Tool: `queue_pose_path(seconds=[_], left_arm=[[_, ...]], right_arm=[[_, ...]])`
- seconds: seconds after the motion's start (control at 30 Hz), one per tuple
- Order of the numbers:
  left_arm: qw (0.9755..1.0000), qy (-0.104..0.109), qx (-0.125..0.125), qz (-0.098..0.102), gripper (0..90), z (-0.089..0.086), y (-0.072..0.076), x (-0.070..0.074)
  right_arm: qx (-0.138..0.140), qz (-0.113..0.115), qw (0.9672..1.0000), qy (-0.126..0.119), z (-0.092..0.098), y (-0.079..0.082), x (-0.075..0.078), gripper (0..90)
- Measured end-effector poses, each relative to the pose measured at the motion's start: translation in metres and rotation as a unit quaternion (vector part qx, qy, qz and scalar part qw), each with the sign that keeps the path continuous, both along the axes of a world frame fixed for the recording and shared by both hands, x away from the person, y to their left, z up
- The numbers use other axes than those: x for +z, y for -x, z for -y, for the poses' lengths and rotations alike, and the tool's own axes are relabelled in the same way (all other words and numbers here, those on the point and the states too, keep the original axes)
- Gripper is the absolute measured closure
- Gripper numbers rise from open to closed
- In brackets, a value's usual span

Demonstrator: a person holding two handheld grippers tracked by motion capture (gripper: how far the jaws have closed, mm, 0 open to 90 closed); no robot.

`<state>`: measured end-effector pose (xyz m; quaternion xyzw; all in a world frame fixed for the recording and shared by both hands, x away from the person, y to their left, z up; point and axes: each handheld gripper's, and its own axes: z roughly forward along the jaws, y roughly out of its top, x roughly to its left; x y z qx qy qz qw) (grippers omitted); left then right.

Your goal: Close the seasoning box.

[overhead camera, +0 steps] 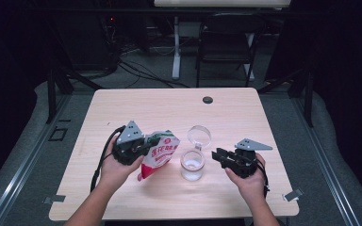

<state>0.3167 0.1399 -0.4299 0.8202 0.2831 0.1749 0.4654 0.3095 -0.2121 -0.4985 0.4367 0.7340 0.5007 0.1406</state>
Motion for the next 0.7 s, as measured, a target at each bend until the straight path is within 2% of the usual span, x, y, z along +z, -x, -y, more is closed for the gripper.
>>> queue_pose_path(seconds=[0.13,0.2,0.3,0.43,0.47,0.5,0.7], left_arm=[[1.0000,0.003,0.002,0.003,90.0,-0.006,0.006,-0.007],[0.9998,0.022,0.005,0.000,90.0,-0.013,0.012,-0.014],[0.9996,0.028,0.009,-0.005,89.9,-0.018,0.016,-0.022],[0.9986,0.050,0.014,-0.012,89.9,-0.024,0.020,-0.030],[0.9986,0.050,0.014,-0.012,89.9,-0.024,0.020,-0.030],[0.9983,0.054,0.014,-0.017,89.9,-0.026,0.022,-0.033],[0.9982,0.055,0.015,-0.020,89.9,-0.026,0.025,-0.039]], right_arm=[[0.018,0.030,0.9993,0.012,-0.007,0.006,0.013,73.4],[0.036,0.034,0.9987,0.014,-0.013,0.009,0.019,75.3],[0.065,0.037,0.9970,0.018,-0.025,0.014,0.028,78.3],[0.108,0.039,0.9933,0.013,-0.045,0.014,0.036,80.1],[0.108,0.039,0.9933,0.013,-0.045,0.014,0.036,80.1],[0.130,0.036,0.9905,0.025,-0.058,0.014,0.039,80.4],[0.185,0.036,0.9817,0.029,-0.090,0.010,0.037,76.7]])
